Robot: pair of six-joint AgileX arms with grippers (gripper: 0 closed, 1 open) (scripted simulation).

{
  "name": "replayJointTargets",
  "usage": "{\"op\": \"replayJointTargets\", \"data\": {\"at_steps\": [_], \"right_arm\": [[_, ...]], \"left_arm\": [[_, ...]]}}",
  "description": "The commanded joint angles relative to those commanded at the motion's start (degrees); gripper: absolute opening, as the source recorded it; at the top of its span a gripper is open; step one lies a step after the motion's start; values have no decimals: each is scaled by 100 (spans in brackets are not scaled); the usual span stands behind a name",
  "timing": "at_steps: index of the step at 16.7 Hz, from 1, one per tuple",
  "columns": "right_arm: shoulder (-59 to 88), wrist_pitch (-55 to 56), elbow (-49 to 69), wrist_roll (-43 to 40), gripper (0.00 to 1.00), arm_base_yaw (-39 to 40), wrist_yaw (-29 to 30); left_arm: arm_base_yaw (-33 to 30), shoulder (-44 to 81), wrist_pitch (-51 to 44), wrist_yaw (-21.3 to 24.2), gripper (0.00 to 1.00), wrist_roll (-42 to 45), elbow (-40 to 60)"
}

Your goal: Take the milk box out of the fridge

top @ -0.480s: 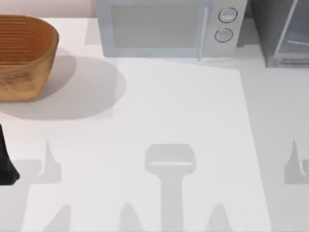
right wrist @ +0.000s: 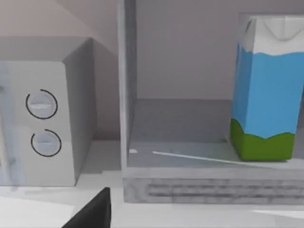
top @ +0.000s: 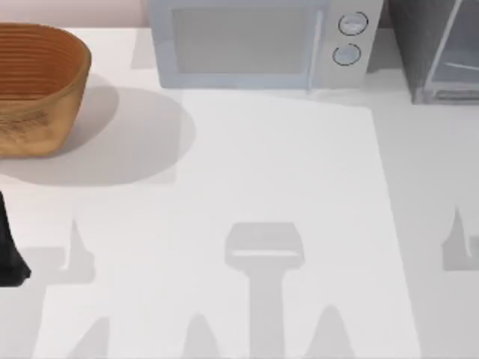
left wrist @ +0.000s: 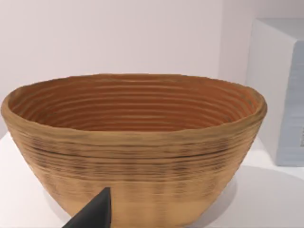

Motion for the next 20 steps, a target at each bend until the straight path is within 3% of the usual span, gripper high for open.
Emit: {"op": "replayJointTargets", "data": {"at_steps": [12, 20], "right_arm": [[6500, 5564, 532, 84, 100, -1832, -1756], [8943, 7914, 857, 116, 100, -2576, -2484]], "left_arm": [[0, 0, 0, 0, 100, 0, 0], [0, 0, 0, 0, 100, 0, 0]]}}
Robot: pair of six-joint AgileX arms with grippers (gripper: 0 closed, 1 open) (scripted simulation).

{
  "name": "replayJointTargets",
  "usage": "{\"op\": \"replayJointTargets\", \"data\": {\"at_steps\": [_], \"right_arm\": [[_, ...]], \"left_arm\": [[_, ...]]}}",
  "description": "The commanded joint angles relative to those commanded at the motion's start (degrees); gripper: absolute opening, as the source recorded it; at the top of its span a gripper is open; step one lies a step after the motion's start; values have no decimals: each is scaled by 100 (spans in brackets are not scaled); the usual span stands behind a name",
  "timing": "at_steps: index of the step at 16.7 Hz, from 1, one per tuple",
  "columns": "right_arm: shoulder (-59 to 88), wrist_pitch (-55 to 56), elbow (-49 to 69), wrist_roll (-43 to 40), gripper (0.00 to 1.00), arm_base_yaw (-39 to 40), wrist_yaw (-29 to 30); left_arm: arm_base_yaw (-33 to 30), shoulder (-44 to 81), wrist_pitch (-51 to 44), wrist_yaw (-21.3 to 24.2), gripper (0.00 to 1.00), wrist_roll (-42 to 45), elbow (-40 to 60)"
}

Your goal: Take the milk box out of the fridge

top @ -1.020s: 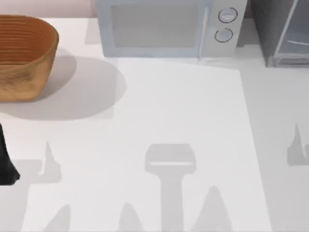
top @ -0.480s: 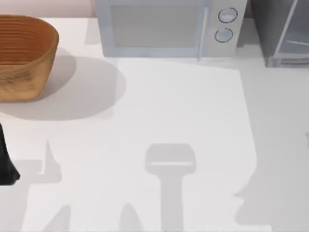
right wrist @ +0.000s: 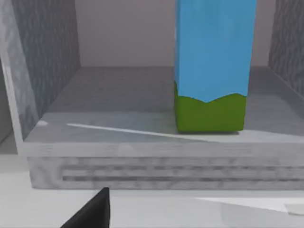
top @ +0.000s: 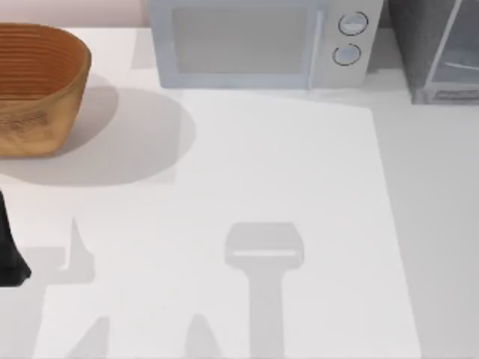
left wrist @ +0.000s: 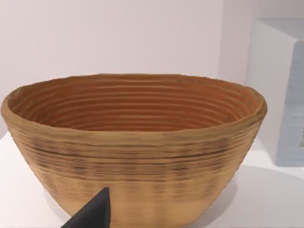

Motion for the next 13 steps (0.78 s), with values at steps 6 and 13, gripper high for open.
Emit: {"op": "replayJointTargets", "data": {"at_steps": [6, 13], "right_arm": [[72, 80, -6, 0, 100, -7, -21], [813, -553, 1305, -66, 100, 298, 334]], "left_arm": [[0, 0, 0, 0, 100, 0, 0], [0, 0, 0, 0, 100, 0, 0]]}}
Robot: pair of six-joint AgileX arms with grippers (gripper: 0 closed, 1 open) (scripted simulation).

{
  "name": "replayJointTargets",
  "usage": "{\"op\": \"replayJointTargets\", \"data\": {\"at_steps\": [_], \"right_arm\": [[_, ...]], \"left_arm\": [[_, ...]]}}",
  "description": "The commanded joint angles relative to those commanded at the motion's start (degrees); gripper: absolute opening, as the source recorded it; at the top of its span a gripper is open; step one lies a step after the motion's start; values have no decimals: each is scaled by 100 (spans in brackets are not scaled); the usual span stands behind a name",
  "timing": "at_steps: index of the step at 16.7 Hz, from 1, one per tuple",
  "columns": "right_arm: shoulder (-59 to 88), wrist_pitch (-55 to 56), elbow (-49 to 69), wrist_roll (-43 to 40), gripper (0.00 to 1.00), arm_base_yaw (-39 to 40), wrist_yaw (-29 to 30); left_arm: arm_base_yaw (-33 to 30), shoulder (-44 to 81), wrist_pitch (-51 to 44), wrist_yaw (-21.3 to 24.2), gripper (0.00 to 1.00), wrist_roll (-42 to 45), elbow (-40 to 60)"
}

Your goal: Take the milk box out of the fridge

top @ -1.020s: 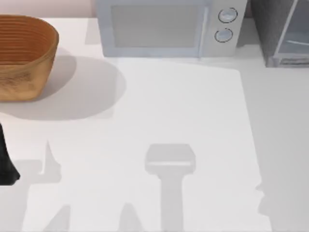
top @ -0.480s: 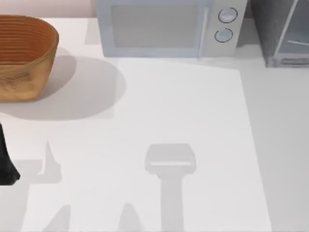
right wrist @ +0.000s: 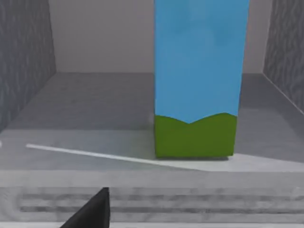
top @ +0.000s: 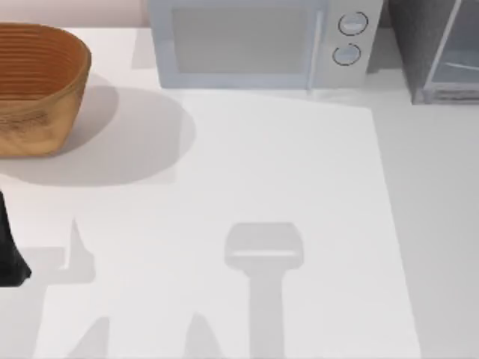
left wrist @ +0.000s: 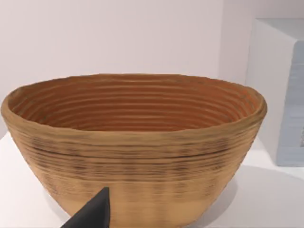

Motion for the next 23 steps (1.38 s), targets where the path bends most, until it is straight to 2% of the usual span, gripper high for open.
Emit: {"op": "replayJointTargets", "data": {"at_steps": [5, 8, 11, 17, 23], "right_arm": [[941, -1128, 2251, -14, 100, 504, 545], [1353, -1743, 3216, -16, 100, 784, 835], [1511, -2079, 3641, -19, 100, 938, 993], [1552, -2136, 3736, -20, 100, 935, 998], [2192, -2727, 4993, -25, 100, 1092, 1156]], "left_arm": [[0, 0, 0, 0, 100, 0, 0], [0, 0, 0, 0, 100, 0, 0], [0, 0, 0, 0, 100, 0, 0], [0, 0, 0, 0, 100, 0, 0], [0, 0, 0, 0, 100, 0, 0]]}}
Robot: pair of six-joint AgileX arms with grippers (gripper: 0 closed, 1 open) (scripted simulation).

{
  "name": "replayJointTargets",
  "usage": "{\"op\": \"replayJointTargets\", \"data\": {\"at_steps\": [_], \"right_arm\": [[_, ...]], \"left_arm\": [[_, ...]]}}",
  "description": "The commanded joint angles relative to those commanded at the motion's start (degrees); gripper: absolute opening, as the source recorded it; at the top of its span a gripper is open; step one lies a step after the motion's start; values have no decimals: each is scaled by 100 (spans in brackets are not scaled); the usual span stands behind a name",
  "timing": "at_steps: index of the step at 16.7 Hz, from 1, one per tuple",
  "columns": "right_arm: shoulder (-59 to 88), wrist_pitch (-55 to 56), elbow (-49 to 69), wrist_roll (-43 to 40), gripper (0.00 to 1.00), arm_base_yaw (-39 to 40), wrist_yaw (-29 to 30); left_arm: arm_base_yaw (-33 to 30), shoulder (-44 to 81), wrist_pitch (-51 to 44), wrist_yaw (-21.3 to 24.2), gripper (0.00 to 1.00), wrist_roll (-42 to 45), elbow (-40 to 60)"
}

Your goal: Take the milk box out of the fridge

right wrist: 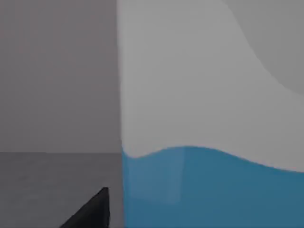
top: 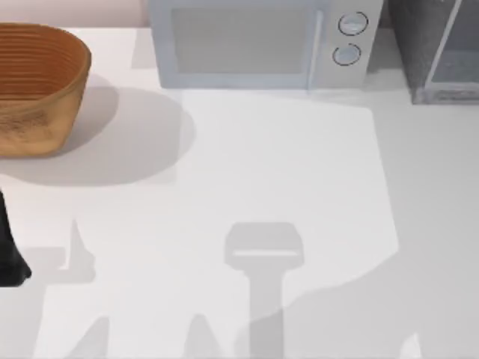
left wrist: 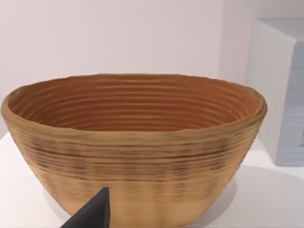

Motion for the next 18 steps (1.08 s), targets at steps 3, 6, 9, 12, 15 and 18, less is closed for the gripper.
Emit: {"op": "replayJointTargets", "data": {"at_steps": [3, 6, 9, 12, 15, 18], "right_arm": [[179, -210, 360, -3, 100, 57, 59], [183, -213, 366, -3, 100, 58, 60], [183, -213, 366, -3, 85, 58, 60], [183, -213, 366, -3, 62, 58, 60], [183, -213, 366, -3, 40, 58, 60], [183, -213, 366, -3, 17, 58, 60]], "left_arm": [[0, 0, 0, 0, 100, 0, 0], [0, 0, 0, 0, 100, 0, 0], [0, 0, 0, 0, 100, 0, 0], [0, 0, 0, 0, 100, 0, 0], [0, 0, 0, 0, 100, 0, 0], [0, 0, 0, 0, 100, 0, 0]]}}
